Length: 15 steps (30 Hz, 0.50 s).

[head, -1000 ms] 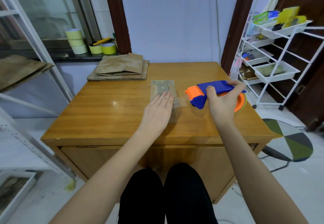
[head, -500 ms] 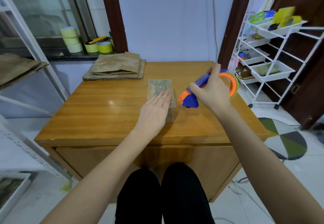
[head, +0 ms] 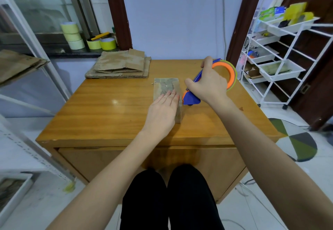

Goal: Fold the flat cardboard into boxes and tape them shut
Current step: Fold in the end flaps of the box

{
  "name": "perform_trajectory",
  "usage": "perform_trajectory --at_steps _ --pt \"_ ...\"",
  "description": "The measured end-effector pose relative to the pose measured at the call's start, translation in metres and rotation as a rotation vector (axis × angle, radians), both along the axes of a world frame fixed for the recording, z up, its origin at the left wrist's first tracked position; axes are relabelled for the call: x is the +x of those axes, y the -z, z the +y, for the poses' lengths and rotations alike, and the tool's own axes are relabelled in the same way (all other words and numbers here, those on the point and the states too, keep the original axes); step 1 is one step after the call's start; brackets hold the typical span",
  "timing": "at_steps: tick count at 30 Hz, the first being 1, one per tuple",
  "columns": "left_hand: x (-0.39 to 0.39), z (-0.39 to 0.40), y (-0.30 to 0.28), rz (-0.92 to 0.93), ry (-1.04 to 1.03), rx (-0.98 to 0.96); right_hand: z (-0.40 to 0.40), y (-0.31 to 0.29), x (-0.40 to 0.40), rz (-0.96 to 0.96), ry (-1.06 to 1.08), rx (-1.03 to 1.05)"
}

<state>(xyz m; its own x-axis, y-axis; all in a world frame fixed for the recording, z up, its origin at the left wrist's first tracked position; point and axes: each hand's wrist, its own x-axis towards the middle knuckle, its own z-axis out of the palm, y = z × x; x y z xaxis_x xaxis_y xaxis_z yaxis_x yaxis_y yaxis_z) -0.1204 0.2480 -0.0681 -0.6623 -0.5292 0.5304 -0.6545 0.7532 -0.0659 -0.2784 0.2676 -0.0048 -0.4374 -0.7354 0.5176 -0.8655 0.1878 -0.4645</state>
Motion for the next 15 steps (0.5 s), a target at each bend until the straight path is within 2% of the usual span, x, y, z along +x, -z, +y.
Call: perform_trajectory --at_steps 9,12,15 --pt "0.004 0.003 -0.006 -0.014 0.009 0.023 -0.005 0.003 0.003 0.020 0.016 0.070" --pt "0.005 0.001 -0.004 -0.035 0.016 0.030 0.000 0.030 0.008 0.042 -0.009 0.128" --pt "0.005 0.000 -0.003 -0.016 0.004 0.043 0.006 0.050 0.007 -0.035 0.012 0.117"
